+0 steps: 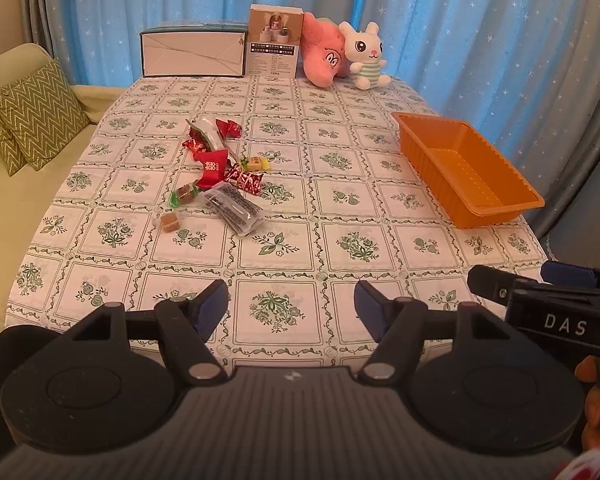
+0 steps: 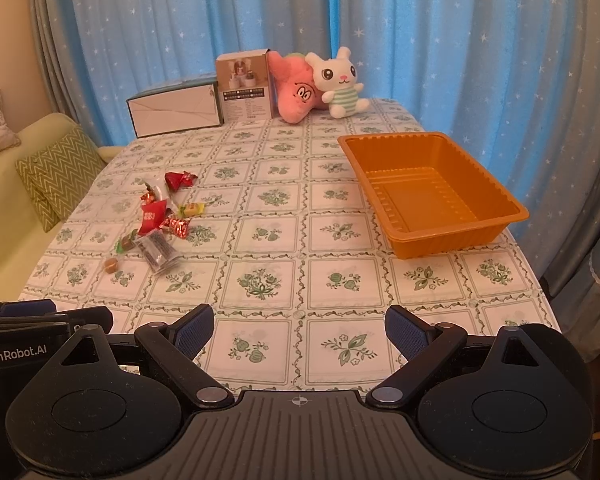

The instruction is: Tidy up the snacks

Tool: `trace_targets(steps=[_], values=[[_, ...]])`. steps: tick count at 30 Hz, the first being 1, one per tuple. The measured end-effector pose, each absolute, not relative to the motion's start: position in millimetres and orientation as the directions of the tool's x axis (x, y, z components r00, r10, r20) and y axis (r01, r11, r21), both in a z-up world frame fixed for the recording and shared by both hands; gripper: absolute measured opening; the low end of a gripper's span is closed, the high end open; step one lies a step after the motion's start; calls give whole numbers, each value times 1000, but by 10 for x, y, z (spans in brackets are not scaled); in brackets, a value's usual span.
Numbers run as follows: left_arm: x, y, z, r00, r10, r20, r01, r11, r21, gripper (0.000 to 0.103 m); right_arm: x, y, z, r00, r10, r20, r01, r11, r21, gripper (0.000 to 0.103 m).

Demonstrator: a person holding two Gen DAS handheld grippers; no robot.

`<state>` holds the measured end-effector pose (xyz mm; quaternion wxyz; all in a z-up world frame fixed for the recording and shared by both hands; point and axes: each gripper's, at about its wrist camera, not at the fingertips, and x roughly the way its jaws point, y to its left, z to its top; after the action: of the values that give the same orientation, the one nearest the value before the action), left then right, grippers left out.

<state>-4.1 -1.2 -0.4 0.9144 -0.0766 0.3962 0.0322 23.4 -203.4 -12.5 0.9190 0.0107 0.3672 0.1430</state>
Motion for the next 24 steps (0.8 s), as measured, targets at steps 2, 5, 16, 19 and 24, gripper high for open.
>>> trace_targets(steps=[2, 5, 16, 19, 24], values=[[-41, -13, -4, 684, -2, -730, -119, 986, -114, 67, 236, -2039, -124, 690, 271, -671, -254, 959, 126, 93], [-42, -18, -4, 684, -1, -729, -120, 986, -114, 67, 233, -2037, -124, 689, 272, -672, -256, 958, 125, 93], [-45, -12, 3, 685, -3, -728, -118, 986, -115, 67, 232, -2033, -124, 689, 270, -672, -255, 959, 124, 93], [-45, -14, 3, 685, -3, -729, -119, 986, -115, 67, 233, -2038, -125, 688, 271, -673, -255, 959, 125, 93], [-44, -16, 3, 685, -3, -729, -118, 986, -115, 67, 227, -2039, -130, 690, 270, -672, -254, 959, 124, 93]])
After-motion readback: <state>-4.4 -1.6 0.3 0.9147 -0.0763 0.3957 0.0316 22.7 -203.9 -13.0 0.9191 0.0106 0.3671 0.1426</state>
